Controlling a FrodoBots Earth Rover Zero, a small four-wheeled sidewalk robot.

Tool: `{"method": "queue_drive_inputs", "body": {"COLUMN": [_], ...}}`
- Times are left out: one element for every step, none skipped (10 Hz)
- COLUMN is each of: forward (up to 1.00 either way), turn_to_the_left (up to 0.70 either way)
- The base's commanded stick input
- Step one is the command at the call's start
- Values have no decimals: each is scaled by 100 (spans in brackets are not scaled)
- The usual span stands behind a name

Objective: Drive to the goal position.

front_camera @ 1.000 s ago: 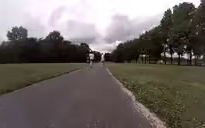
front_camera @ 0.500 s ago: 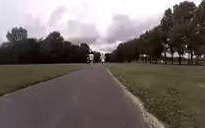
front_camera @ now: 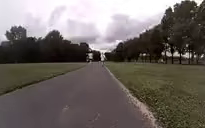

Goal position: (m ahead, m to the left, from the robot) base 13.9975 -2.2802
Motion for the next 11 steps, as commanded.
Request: {"method": "queue_drive_inputs", "body": {"forward": [70,70,70,70,70,70,70,70,70,70,70], "turn_to_the_left": [0,0,0,0,0,0,0,0,0,0,0]}}
